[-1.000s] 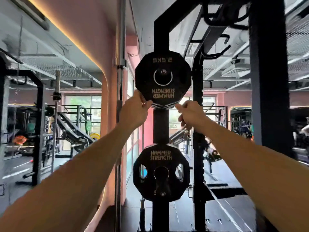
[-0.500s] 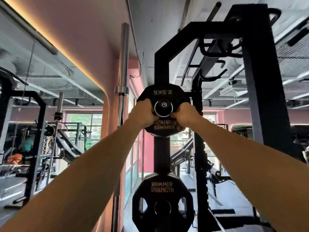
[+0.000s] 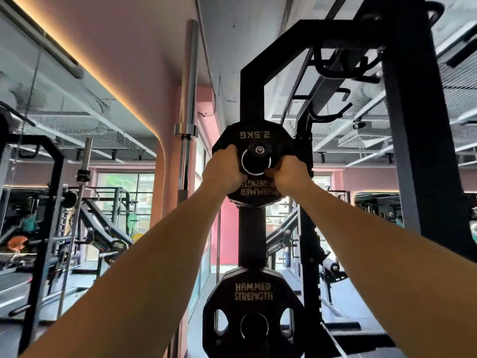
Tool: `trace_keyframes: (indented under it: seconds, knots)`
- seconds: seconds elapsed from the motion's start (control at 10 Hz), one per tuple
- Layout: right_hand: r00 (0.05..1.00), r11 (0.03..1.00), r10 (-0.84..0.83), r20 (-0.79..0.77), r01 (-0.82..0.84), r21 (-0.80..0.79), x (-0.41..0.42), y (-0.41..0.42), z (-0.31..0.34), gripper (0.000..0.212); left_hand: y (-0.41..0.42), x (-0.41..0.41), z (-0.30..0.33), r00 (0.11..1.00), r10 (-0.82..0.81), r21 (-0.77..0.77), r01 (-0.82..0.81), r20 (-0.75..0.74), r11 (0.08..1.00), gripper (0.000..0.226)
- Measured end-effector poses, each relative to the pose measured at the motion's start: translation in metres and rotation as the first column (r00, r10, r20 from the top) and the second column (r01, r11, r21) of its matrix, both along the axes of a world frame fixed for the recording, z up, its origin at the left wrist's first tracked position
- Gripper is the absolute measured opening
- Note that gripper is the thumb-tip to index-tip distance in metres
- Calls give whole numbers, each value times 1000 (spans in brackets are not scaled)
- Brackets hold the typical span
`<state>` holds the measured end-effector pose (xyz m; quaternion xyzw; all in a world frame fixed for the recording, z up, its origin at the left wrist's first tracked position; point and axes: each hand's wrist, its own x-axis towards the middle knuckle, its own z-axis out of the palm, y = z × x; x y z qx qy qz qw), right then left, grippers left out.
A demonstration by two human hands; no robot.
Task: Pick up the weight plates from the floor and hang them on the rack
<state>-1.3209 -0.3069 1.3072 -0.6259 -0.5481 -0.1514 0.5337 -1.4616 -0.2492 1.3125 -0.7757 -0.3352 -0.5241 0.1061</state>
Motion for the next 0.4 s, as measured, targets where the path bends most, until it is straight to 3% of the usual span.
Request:
trace_keyframes:
  seconds: [0.2,0.4]
  knots:
    - [995,994,86,-43,-88,-58,-2,-8,1,36,-6,-3,2,998,20,-53,-24,-63,998,47]
    - [986,992,120,-120,-124,-25,-3,-37,-33,29,-32,-23,-51,995,-80,-147,70,-63,987,46]
